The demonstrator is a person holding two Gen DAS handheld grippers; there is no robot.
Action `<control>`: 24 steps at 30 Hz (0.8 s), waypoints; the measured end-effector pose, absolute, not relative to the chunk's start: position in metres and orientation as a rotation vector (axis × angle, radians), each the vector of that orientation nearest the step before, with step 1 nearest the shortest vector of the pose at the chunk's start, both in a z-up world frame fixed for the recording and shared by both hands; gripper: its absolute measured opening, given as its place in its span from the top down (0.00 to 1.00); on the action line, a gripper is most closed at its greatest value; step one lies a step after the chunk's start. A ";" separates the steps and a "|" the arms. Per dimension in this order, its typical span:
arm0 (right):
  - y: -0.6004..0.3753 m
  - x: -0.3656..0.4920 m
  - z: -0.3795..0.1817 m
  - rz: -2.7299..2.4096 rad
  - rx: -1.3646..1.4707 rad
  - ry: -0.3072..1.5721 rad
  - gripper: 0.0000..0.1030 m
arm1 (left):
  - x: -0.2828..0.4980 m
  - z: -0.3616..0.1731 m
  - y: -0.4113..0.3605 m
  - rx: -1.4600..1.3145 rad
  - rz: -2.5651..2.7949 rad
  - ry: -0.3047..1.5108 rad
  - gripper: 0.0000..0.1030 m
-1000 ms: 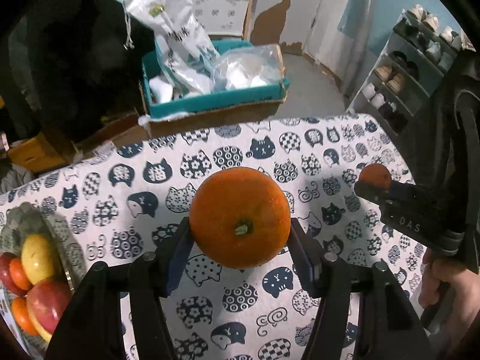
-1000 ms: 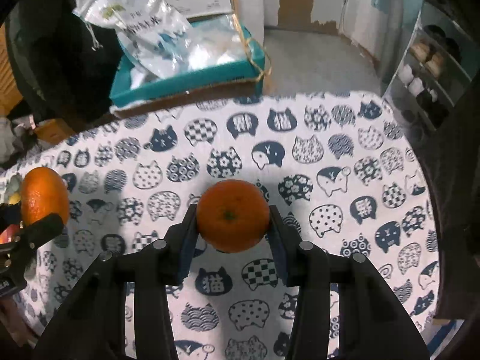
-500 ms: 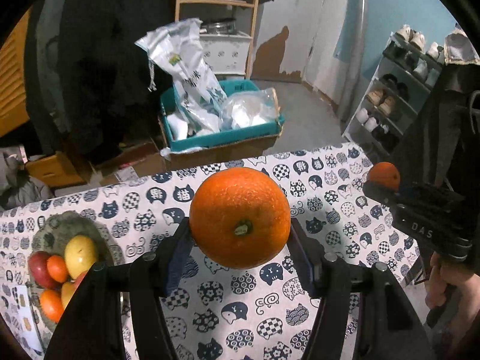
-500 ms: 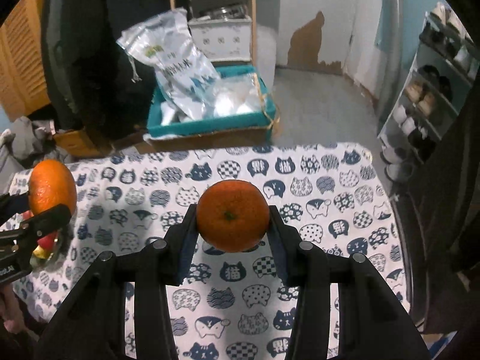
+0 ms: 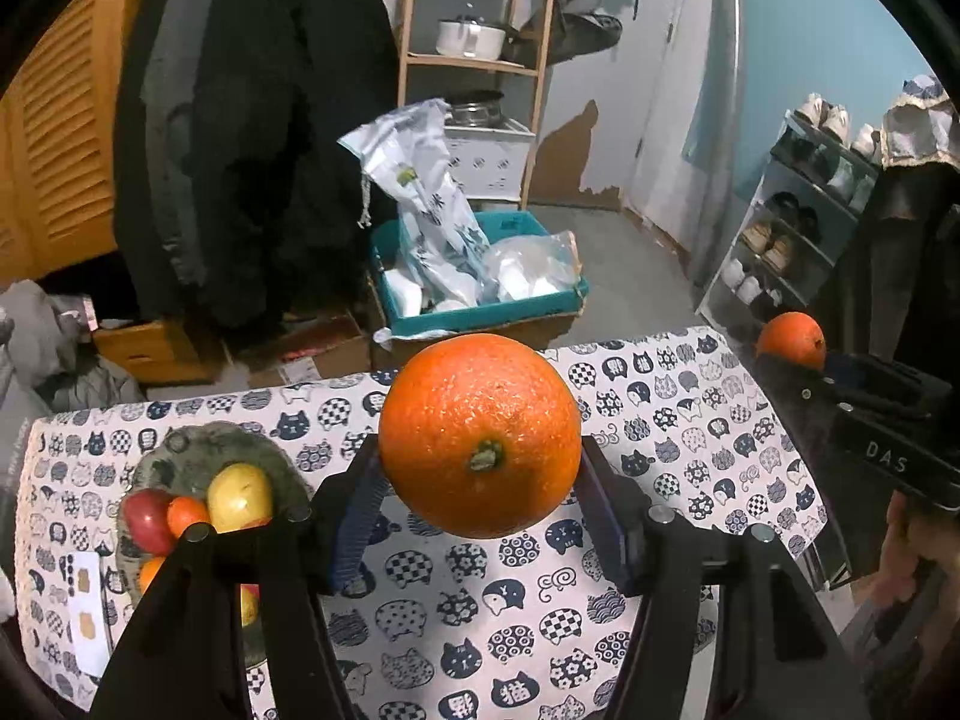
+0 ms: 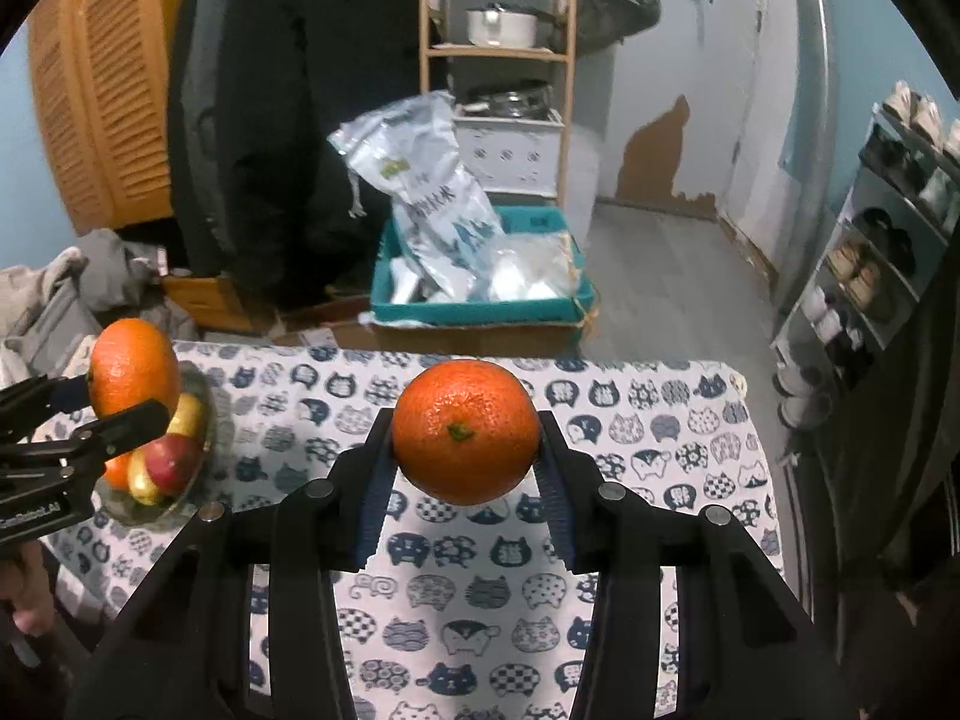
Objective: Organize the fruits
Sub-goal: 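Carry both tangerines toward the glass bowl with both tools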
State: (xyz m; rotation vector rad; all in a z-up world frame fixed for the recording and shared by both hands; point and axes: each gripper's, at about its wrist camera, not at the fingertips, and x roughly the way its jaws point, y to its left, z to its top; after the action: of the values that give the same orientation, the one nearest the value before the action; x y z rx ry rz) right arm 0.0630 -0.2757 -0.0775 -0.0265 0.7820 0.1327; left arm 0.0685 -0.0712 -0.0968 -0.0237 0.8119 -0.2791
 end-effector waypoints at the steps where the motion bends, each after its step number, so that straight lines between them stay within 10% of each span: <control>1: -0.273 0.061 -0.075 0.139 -0.026 0.776 0.58 | 0.066 -0.094 -0.068 -0.026 -0.275 0.806 0.39; 24: -0.162 0.072 -0.068 0.365 -0.096 0.773 0.58 | 0.046 -0.101 0.029 -0.088 -0.096 0.796 0.39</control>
State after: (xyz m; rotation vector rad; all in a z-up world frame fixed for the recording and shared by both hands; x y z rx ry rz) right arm 0.0725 -0.1619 -0.0676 -0.0955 0.7732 0.3646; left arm 0.0458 0.0289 -0.1006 -0.0884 0.7963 -0.0958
